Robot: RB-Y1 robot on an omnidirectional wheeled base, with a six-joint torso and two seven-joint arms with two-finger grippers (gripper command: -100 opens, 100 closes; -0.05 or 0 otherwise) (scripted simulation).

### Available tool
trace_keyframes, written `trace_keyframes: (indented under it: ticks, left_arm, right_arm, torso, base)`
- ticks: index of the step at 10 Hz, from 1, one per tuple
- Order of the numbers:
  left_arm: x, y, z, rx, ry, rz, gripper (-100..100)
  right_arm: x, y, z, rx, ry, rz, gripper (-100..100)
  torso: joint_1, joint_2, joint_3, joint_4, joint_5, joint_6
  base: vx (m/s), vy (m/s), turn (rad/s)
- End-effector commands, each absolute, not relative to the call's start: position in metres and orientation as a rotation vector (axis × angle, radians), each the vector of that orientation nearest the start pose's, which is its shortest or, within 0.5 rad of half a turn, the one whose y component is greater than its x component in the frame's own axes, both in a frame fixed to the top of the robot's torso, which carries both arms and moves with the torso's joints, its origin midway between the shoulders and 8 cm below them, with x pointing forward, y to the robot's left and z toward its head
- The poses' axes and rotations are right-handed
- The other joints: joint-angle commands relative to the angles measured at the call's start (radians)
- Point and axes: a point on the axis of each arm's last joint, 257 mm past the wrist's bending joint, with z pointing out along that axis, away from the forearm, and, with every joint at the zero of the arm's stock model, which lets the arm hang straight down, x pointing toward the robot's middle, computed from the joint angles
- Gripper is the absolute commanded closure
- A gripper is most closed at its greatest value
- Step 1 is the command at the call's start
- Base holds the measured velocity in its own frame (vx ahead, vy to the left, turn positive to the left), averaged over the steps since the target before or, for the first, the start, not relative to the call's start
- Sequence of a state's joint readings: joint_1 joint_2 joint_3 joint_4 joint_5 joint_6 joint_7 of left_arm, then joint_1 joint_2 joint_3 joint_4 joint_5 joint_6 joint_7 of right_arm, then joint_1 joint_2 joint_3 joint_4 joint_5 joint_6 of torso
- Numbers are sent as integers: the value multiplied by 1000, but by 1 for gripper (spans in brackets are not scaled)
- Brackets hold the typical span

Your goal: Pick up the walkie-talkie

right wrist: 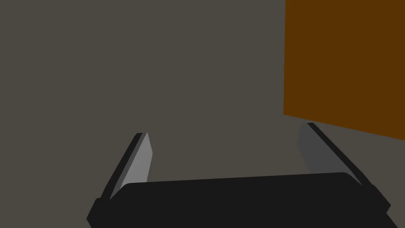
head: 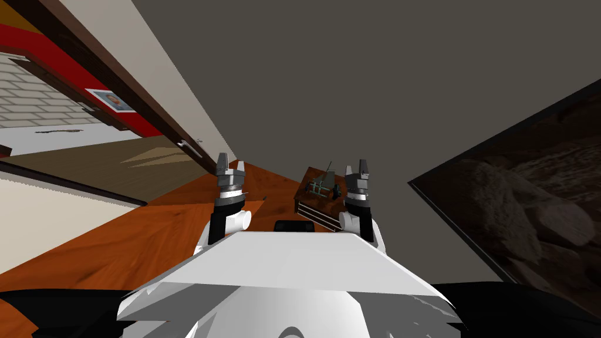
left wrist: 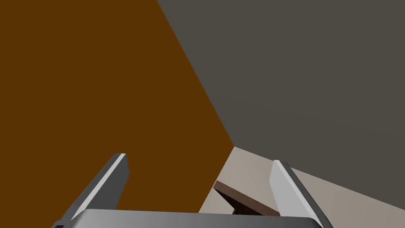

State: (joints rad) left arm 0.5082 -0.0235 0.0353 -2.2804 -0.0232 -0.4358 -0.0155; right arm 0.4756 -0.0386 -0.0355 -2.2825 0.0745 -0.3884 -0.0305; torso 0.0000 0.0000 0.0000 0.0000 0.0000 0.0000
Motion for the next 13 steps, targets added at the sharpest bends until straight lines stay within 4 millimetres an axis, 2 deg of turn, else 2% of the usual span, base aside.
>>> trace_keyframes:
  ticks: [1, 4, 9, 12, 13]
  left_arm:
    - [351, 295, 10, -708, 655, -1217, 0]
    - [351, 295, 10, -708, 655, -1217, 0]
    - [351, 295, 10, -708, 655, -1217, 0]
    - [351, 295, 10, -708, 655, -1217, 0]
    - [351, 295, 10, -708, 655, -1217, 0]
  right_arm:
    - [371, -280, -2, 653, 792, 1199, -100]
    - [386, -281, -37, 652, 904, 1123, -100]
    - [410, -293, -123, 658, 1144, 920, -100]
    - [416, -309, -201, 673, 1328, 758, -100]
    - [416, -309, -201, 673, 1328, 758, -100]
  torso:
    - [0, 0, 0, 0, 0, 0]
    - [3, -1, -1, 0, 1, 0]
    - [5, -3, -2, -1, 1, 0]
    - [8, -3, -1, -1, 2, 0]
    - [7, -2, -1, -1, 2, 0]
  base:
    - [10, 24, 4]
    - [16, 47, -4]
    - [35, 78, -19]
    - [32, 118, -28]
    - [29, 71, -10]
